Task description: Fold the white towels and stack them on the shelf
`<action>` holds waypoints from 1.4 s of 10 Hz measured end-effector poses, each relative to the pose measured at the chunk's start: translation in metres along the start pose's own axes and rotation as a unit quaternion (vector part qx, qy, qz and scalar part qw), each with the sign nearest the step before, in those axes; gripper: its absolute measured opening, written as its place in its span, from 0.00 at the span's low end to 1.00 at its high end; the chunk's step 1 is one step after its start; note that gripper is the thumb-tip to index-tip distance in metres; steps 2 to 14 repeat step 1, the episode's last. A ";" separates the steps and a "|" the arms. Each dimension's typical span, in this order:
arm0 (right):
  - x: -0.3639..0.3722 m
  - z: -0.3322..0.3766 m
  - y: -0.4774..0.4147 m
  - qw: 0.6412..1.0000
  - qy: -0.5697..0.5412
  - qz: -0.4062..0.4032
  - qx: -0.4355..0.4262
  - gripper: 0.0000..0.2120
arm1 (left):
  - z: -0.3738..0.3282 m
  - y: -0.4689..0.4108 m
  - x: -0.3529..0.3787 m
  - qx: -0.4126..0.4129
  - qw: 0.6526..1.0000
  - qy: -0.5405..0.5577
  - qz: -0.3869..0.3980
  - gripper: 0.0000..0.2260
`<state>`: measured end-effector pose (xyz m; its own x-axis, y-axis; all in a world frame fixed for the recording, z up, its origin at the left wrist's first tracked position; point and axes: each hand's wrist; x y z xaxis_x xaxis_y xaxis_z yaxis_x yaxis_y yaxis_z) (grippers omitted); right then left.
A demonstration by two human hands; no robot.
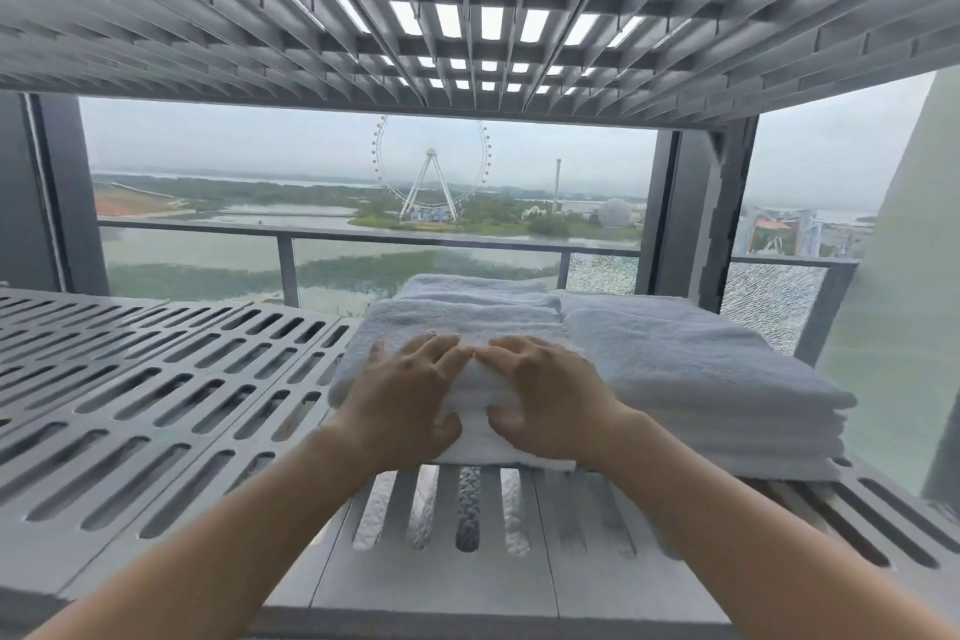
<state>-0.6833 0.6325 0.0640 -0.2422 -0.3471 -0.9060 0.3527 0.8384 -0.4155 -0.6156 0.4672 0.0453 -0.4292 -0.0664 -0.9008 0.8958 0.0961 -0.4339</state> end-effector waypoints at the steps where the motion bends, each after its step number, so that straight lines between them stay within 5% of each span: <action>1: -0.008 0.008 0.009 0.998 -0.018 -0.055 0.013 0.23 | -0.003 0.010 -0.007 -0.009 0.999 0.035 -0.034 0.31; 14: -0.008 0.008 0.009 0.998 -0.018 -0.055 0.013 0.23 | -0.003 0.010 -0.007 -0.009 0.999 0.035 -0.034 0.31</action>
Point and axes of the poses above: each hand's wrist, its own y-axis away from the middle knuckle, its own x-axis out of the palm, z = x × y, and after that the axes turned 9 degrees about -x, right-handed
